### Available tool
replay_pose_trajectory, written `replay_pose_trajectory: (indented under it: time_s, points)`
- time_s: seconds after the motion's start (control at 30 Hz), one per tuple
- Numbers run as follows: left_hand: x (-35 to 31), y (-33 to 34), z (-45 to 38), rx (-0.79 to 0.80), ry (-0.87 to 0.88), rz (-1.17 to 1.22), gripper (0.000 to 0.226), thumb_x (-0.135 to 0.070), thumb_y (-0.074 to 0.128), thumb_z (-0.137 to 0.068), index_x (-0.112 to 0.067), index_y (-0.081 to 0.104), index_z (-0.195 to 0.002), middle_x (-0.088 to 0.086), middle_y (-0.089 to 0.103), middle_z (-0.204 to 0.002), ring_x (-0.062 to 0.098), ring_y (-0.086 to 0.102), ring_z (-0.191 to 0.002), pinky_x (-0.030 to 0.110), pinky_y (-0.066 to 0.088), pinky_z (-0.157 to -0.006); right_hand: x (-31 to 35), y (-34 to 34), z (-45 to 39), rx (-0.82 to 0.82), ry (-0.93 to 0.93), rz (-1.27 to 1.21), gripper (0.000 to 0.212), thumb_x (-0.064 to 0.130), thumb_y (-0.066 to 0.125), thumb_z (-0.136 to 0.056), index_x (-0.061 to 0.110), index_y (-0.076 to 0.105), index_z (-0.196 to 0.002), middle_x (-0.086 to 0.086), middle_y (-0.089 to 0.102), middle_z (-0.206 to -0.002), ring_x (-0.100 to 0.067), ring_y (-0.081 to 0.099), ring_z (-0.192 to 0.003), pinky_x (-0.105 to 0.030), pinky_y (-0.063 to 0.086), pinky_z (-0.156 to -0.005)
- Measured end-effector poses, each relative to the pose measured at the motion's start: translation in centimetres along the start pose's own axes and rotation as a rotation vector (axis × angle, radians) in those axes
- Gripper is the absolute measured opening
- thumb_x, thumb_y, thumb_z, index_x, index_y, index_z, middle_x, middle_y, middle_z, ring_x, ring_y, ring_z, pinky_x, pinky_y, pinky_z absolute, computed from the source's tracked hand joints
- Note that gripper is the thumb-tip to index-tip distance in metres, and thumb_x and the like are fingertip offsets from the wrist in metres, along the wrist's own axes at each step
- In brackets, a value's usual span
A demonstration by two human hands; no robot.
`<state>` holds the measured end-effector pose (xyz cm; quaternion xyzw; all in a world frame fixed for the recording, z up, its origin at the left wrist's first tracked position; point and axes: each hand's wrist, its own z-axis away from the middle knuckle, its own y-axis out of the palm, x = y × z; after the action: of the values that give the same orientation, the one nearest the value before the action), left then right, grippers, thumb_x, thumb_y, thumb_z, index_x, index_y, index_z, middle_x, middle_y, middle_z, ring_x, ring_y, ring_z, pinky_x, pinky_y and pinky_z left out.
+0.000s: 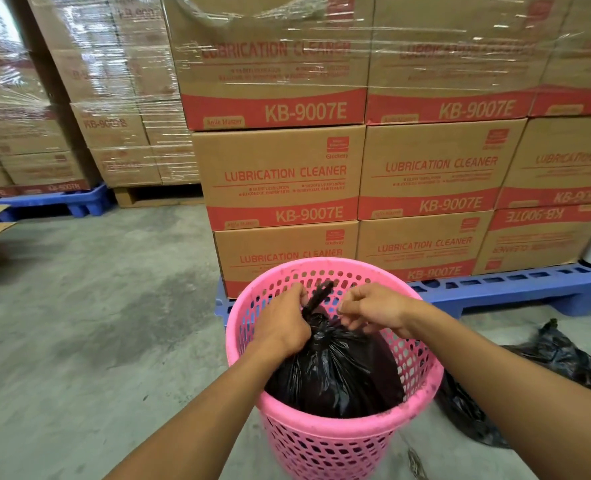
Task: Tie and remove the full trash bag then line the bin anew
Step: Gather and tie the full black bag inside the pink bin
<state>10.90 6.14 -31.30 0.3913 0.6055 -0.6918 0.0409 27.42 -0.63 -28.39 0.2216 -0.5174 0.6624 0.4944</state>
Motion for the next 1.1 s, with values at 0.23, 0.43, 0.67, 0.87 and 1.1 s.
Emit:
replay_pose_trajectory:
  time_s: [0.23, 0.43, 0.67, 0.87, 1.1]
  points:
    - [-1.6, 1.3, 0.9, -0.228, 0.205, -0.392, 0.047, 0.001, 0.052, -0.08, -0.017, 0.035, -0.12, 0.01, 0.05, -0.115, 0.034, 0.058, -0.093, 0.044, 0.046, -0.066, -0.2, 2.6, -0.4, -0.108, -0.173, -0.115, 0.032, -0.003, 0.038, -0.09, 0.007, 0.068, -0.092, -0.012, 0.073, -0.094, -0.019, 0.064, -0.084, -0.038, 0.056, -0.075]
    - [-0.5, 0.6, 0.1, -0.091, -0.125, -0.023, 0.027, -0.014, 0.054, -0.081, -0.015, 0.055, -0.108, 0.007, 0.066, -0.095, 0.032, 0.064, -0.09, 0.037, 0.049, -0.073, -0.3, 2.9, -0.5, -0.061, -0.098, -0.213, 0.027, 0.0, 0.04, -0.096, 0.004, 0.064, -0.108, -0.008, 0.069, -0.095, -0.007, 0.058, -0.072, -0.014, 0.045, -0.058]
    - [-0.3, -0.4, -0.4, -0.095, -0.363, 0.692, 0.019, 0.009, 0.072, -0.067, -0.009, 0.068, -0.074, 0.008, 0.069, -0.075, 0.024, 0.064, -0.074, 0.032, 0.055, -0.071, -0.5, 3.1, -0.8, -0.054, -0.067, -0.201, 0.027, 0.002, 0.042, -0.094, 0.01, 0.065, -0.106, -0.006, 0.068, -0.095, -0.01, 0.058, -0.079, -0.017, 0.045, -0.056]
    - [-0.6, 0.0, 0.6, -0.189, -0.177, 0.646, 0.025, 0.008, 0.072, -0.07, -0.016, 0.065, -0.067, -0.002, 0.067, -0.07, 0.015, 0.062, -0.073, 0.021, 0.047, -0.066, -0.2, 3.3, -0.8, -0.052, 0.002, -0.254, 0.023, 0.014, 0.047, -0.095, 0.009, 0.068, -0.104, 0.0, 0.064, -0.086, -0.01, 0.054, -0.077, -0.018, 0.044, -0.056]
    - [-0.9, -0.2, 1.2, -0.27, 0.074, 0.382, 0.049, -0.008, 0.079, -0.067, -0.026, 0.044, -0.097, -0.003, 0.059, -0.087, 0.012, 0.058, -0.077, 0.023, 0.045, -0.064, 0.3, 3.8, -0.4, -0.081, 0.06, -0.334, 0.03, 0.043, 0.048, -0.095, 0.018, 0.063, -0.097, 0.001, 0.06, -0.089, -0.013, 0.05, -0.082, -0.022, 0.042, -0.061]
